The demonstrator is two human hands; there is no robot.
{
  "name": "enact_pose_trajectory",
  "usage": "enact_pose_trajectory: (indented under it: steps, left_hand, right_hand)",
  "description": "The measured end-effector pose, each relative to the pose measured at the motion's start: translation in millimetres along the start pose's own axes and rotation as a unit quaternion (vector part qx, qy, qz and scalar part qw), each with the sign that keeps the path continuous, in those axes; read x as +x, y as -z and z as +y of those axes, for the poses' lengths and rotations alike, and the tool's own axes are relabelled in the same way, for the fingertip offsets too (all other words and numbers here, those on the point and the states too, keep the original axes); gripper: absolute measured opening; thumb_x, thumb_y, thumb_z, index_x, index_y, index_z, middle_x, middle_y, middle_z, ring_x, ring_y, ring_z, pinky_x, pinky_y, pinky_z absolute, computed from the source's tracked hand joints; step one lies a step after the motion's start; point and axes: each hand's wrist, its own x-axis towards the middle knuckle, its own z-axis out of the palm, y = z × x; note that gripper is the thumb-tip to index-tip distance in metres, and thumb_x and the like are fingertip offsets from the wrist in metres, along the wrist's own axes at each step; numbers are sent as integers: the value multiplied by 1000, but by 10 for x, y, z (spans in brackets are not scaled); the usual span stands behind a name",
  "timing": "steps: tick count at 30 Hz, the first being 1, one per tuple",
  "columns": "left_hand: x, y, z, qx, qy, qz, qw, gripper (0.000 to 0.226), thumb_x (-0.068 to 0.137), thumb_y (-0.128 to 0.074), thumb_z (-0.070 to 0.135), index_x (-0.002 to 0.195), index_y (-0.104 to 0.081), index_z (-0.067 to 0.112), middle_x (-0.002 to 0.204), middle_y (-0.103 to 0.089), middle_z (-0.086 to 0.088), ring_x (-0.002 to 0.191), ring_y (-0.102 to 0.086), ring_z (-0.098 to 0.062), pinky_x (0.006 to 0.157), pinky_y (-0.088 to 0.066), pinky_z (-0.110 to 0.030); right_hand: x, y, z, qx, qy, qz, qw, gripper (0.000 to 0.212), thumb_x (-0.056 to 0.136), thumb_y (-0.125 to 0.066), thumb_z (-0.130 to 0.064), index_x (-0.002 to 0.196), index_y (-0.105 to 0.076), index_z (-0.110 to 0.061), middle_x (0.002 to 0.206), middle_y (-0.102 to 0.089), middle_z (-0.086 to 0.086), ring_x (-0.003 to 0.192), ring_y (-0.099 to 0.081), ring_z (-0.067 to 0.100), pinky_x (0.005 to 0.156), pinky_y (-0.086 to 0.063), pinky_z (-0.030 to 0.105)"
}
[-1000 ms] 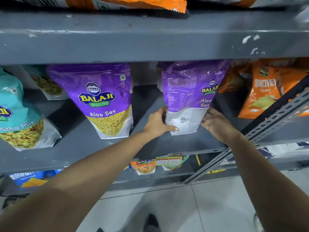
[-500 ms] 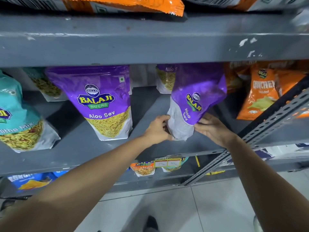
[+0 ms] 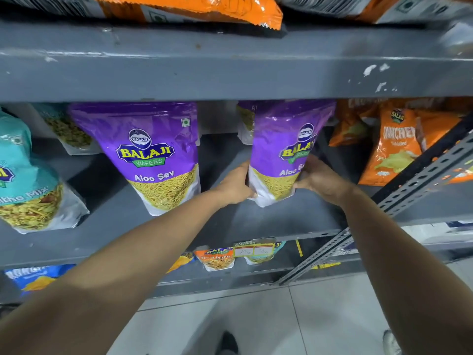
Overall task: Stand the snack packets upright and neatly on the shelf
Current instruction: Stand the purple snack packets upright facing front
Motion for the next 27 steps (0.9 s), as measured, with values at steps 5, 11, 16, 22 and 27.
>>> enact_pose_trajectory:
  steps: [5,11,16,22,27]
  left_hand:
    - [-106,-18,136,-177,-19,6,984,91,58,-92,11,133,-41,18,125,-61,7,108,-60,-1,83,-50,-12]
    - [-54,74,451,-254,-38,126,958,63,55,-89,39,109,-67,14,103,-76,-4,92,-73,-17,85,-59,-44]
    - [-32,238,641,-283,-66,154,944,54,59,-87,36,104,-69,11,102,-76,-6,92,-73,-20,86,-58,-45]
    - [-24,293,879,-317,-88,200,923,36,63,-84,37,93,-72,22,95,-77,0,88,-74,-17,85,-59,-41]
    - [-138,91,297,-259,-40,57,963,70,61,-90,14,120,-53,21,112,-70,4,94,-69,-2,79,-55,-23]
  right_hand:
    - [-156,-18,-67,9,1,-23,1000,76,64,-81,10,134,-54,-3,130,-68,15,117,-67,26,106,-50,48]
    - [-214,-89,-335,59,65,83,993,69,63,-86,-4,128,-63,1,119,-74,13,102,-72,22,90,-54,36]
    - [-265,-82,-555,135,90,67,985,60,61,-82,-11,118,-65,-7,101,-80,0,93,-75,17,82,-59,31]
    - [-208,64,-791,220,156,120,955,52,68,-84,-22,114,-67,-8,106,-79,2,99,-73,20,92,-56,38]
    - [-331,84,-212,79,67,70,992,63,71,-81,5,127,-59,-16,120,-74,1,111,-69,19,101,-53,38]
